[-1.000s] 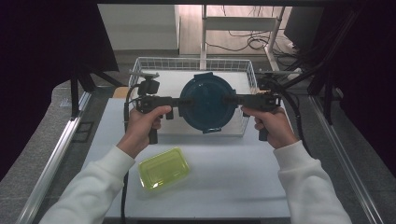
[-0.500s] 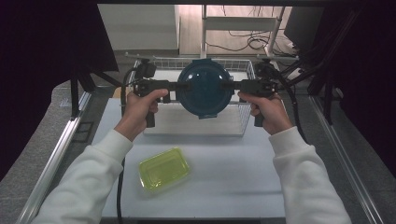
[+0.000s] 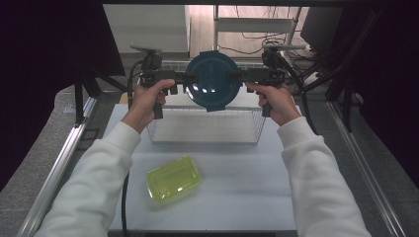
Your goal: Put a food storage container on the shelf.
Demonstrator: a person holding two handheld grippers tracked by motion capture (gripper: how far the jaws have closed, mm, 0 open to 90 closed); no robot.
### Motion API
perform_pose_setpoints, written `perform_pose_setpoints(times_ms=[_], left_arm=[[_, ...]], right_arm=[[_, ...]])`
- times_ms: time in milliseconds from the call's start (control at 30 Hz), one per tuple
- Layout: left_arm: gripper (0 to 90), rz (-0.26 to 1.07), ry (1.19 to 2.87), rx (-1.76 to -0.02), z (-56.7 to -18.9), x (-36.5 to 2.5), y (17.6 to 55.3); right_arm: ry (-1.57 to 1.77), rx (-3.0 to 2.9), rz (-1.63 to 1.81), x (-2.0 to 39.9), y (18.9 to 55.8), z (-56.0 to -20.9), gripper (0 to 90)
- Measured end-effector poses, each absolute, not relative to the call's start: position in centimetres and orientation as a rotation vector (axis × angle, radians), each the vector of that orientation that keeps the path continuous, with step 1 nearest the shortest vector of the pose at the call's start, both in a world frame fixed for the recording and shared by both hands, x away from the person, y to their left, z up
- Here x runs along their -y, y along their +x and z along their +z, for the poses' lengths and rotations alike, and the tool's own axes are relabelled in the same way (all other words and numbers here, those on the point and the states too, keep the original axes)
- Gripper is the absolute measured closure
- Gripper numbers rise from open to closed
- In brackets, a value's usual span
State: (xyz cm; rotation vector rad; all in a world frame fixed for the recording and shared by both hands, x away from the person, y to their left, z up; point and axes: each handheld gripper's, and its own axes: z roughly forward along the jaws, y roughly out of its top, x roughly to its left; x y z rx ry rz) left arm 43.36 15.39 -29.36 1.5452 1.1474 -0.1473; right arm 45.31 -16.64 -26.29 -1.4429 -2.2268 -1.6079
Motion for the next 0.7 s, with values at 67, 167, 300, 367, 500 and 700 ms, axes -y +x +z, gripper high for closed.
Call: perform_pose_setpoints(times_ms=[67,167,300,367,500,700], left_arm=[[41.2,-0.153,1.539,-1.15,-29.5,-15.5,43.7],[41.1,-0.17,1.541,-1.153,-30.1,-15.9,44.6],[41.1,-0.19,1.538,-1.163,-30.9,-16.3,45.7],[41.0,-0.195,1.527,-1.177,-31.2,-16.5,46.0],[41.0,-0.2,1.537,-1.185,-31.5,-16.8,46.4],[41.0,-0.213,1.527,-1.204,-31.8,-16.9,46.8]], right_arm=[[-1.448,2.227,-1.602,16.6,45.6,-26.3,40.6],[-1.467,2.224,-1.585,16.2,46.5,-26.5,40.7],[-1.485,2.222,-1.559,15.8,47.5,-27.0,40.7],[-1.491,2.218,-1.544,15.5,47.9,-27.4,40.7],[-1.498,2.2,-1.528,15.2,48.5,-28.0,40.7],[-1.508,2.186,-1.514,15.1,48.9,-28.5,40.7]])
